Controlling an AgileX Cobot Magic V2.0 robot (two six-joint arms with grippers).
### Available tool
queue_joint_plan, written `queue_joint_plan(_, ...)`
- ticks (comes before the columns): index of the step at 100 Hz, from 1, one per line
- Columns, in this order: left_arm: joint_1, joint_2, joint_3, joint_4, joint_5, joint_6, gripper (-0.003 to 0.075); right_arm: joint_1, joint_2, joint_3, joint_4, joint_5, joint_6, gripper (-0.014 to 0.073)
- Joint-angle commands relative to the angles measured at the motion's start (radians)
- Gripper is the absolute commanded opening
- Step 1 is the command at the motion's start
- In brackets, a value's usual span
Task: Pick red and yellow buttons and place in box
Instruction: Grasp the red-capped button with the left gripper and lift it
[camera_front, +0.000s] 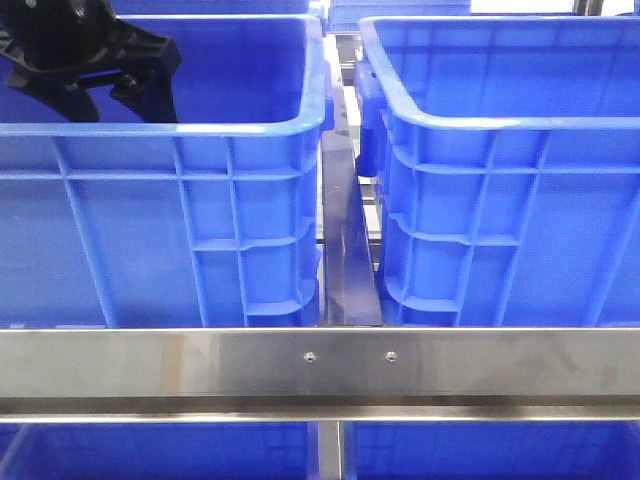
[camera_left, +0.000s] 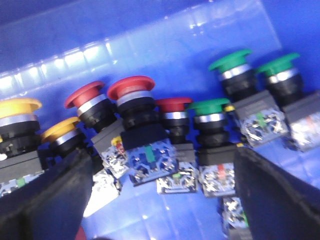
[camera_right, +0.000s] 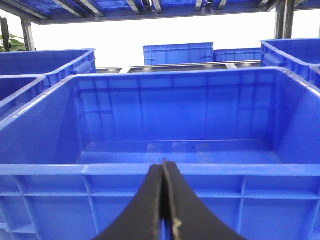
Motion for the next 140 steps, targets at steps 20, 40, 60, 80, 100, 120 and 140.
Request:
queue_joint_plan(20,0.017,0.018,-0.034,0.005,-0.089,-0.018,0.0546,-0.001,-0.025,-0.019,-0.006,-0.078,-0.003,-0.0068)
queue_joint_plan(40,0.017,0.04,-0.034,0.005,-0.112,-0.018,0.0546,-0.001,-0.025,-0.019,-0.006,-0.078,-0.003,-0.0068)
queue_joint_plan(60,0.017,0.062,-0.034,0.005,-0.135,-0.018,0.0546,-0.001,-0.025,-0.019,-0.006,-0.078,-0.003,-0.0068)
queue_joint_plan(80,0.017,0.093,-0.034,0.005,-0.129,-0.018,0.0544,-0.001,-0.025,-0.019,-0.006,-0.078,-0.003,-0.0068)
queue_joint_plan(100,0.017,0.093,-0.034,0.003,-0.131,-0.018,0.0352,-0.001,-0.025,-0.019,-0.006,-0.078,-0.003,-0.0068)
queue_joint_plan(120,0.017,0.091,-0.034,0.003,-0.131,-0.018,0.0003,-0.001,-0.025,-0.019,-0.006,-0.078,-0.003,-0.0068)
queue_joint_plan(140,0.017,0.031,-0.034,-0.001,-0.106,-0.018,-0.0019,-0.001,-0.025,-0.019,-0.006,-0.078,-0.003,-0.0068)
